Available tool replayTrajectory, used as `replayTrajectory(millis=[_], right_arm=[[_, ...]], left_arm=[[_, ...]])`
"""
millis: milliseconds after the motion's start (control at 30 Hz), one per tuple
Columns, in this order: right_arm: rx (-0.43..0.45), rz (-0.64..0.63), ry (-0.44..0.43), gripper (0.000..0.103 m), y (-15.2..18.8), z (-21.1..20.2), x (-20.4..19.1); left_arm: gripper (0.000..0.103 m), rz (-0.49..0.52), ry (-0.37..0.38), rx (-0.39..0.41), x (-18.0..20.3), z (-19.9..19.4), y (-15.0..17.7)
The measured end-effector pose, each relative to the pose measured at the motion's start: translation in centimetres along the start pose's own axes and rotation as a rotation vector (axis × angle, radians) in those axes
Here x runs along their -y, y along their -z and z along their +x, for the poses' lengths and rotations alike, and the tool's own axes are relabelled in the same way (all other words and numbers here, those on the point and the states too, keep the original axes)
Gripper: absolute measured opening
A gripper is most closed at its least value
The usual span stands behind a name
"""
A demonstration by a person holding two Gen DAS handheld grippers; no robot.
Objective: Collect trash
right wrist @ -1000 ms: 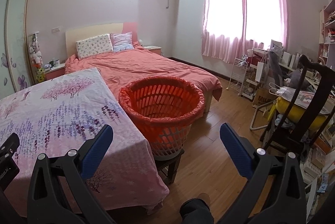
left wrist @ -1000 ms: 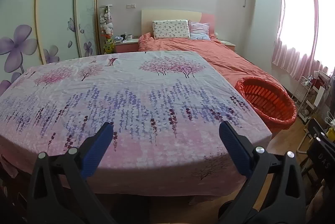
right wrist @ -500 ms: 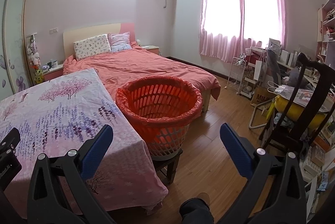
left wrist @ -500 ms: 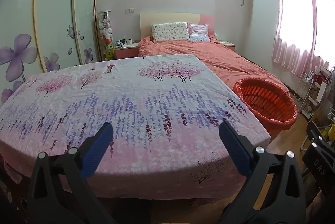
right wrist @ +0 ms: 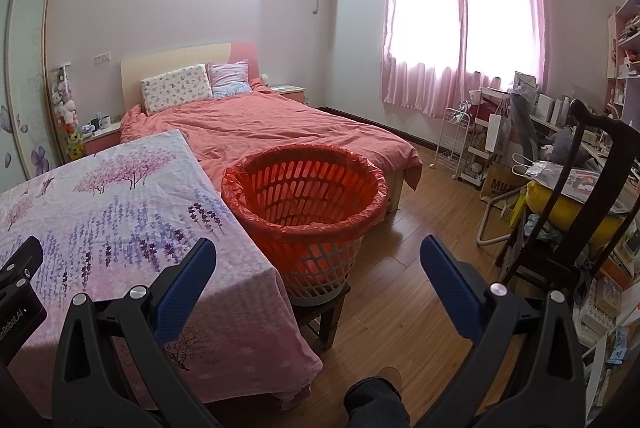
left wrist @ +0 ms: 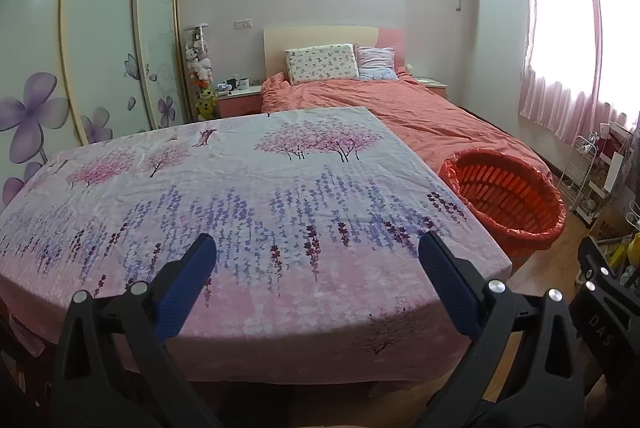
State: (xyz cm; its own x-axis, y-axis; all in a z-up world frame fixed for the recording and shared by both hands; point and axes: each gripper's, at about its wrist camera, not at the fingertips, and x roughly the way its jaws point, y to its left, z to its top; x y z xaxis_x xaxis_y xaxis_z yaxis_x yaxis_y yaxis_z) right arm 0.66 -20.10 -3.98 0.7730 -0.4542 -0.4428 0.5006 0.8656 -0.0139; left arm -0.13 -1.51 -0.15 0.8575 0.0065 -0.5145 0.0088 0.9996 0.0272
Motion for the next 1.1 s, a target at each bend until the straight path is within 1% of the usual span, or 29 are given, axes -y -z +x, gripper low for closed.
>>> replayTrajectory(millis=[1100], right_arm=[[-0.002,0.001,-0.001,0.101,0.0,0.07,-0.08]], left_arm=[[0.099,-0.013,0.007,-0.014,-0.03,0.16,-0.06]])
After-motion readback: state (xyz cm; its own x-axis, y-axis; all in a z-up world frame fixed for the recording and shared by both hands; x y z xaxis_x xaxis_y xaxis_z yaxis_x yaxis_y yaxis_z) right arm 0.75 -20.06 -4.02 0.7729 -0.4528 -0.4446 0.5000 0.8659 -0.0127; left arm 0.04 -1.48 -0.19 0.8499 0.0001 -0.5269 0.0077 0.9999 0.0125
